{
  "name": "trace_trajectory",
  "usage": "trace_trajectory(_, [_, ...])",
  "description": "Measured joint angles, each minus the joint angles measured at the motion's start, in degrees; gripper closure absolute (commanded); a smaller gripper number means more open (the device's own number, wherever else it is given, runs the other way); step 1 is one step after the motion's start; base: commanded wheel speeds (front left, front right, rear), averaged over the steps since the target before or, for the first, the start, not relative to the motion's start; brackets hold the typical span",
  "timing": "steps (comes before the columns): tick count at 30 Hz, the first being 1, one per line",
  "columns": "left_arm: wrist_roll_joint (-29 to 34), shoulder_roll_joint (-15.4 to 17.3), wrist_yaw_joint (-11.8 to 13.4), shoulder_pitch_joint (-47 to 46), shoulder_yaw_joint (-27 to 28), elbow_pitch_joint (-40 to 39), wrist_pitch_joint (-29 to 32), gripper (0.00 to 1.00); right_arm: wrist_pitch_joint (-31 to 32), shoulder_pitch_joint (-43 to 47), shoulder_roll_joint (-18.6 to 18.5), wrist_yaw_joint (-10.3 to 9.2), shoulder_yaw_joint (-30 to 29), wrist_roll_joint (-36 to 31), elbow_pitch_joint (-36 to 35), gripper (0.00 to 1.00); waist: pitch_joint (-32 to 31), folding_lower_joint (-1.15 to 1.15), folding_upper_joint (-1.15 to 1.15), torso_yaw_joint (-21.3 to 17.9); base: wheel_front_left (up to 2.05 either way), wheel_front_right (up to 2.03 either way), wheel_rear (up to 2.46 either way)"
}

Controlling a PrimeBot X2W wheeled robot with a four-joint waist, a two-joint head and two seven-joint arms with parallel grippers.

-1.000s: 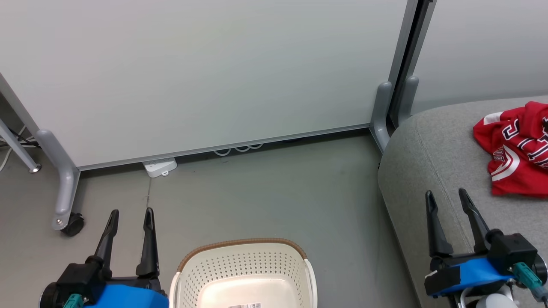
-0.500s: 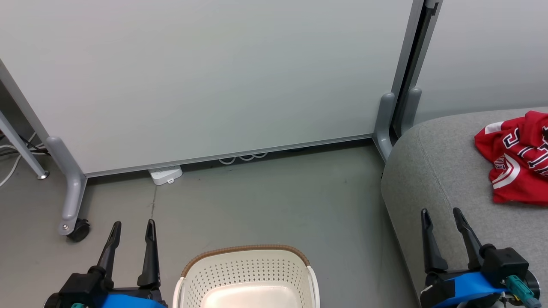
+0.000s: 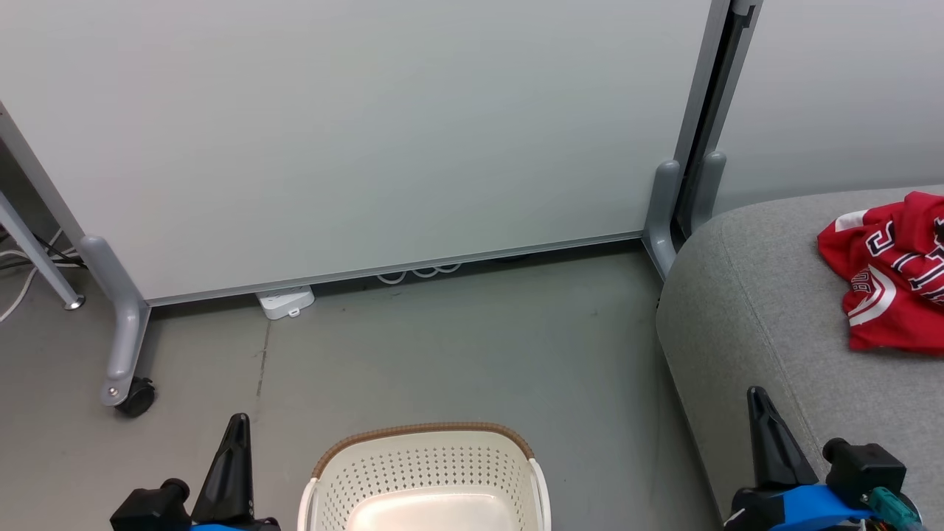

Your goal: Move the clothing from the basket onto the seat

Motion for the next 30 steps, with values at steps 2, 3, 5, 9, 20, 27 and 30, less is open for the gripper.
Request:
trace_trajectory(2, [-2.16,-0.01,0.00,-0.01,0.26,0.13,0.77,1.00,0.80,-0.02,0.01,0.00,-0.27,2.45,0.05,1.00,0.05,0.00,0.00,0.01,0.00,0.00,0.00])
trace_trajectory(3, [-3.32,-0.01,0.00,-0.01,0.35,0.15,1.05,1.00,1.13,-0.03,0.01,0.00,-0.36,3.54,0.04,1.00,0.07,0.00,0.00,0.02,0.00,0.00,0.00])
trace_trajectory(5, [-5.54,-0.01,-0.07,-0.02,0.51,0.15,1.58,1.00,1.59,-0.05,0.03,0.00,-0.46,6.02,-0.01,1.00,0.12,0.00,0.00,0.03,0.00,0.00,0.00])
trace_trajectory(9, [-9.88,-0.01,-0.24,-0.04,0.73,0.09,2.52,1.00,2.68,-0.10,0.10,0.00,-0.53,10.48,-0.35,1.00,0.21,0.00,0.00,0.05,0.00,0.00,0.00])
trace_trajectory(20, [-20.70,0.00,-0.47,-0.37,1.60,-0.14,5.04,1.00,5.23,-0.25,0.27,0.00,-0.85,21.95,-1.19,1.00,0.46,0.00,0.00,0.12,0.00,0.00,0.00])
trace_trajectory(27, [-26.89,0.01,-0.55,-0.73,1.98,-0.22,6.60,1.00,6.73,-0.48,0.36,0.00,-1.16,28.46,-1.56,1.00,0.61,0.00,0.00,0.16,0.00,0.00,0.00])
trace_trajectory(30, [-29.36,0.01,-0.58,-1.04,2.16,-0.25,7.26,1.00,7.31,-0.53,0.40,0.00,-1.29,31.21,-1.72,1.00,0.67,0.00,0.00,0.18,0.00,0.00,0.00])
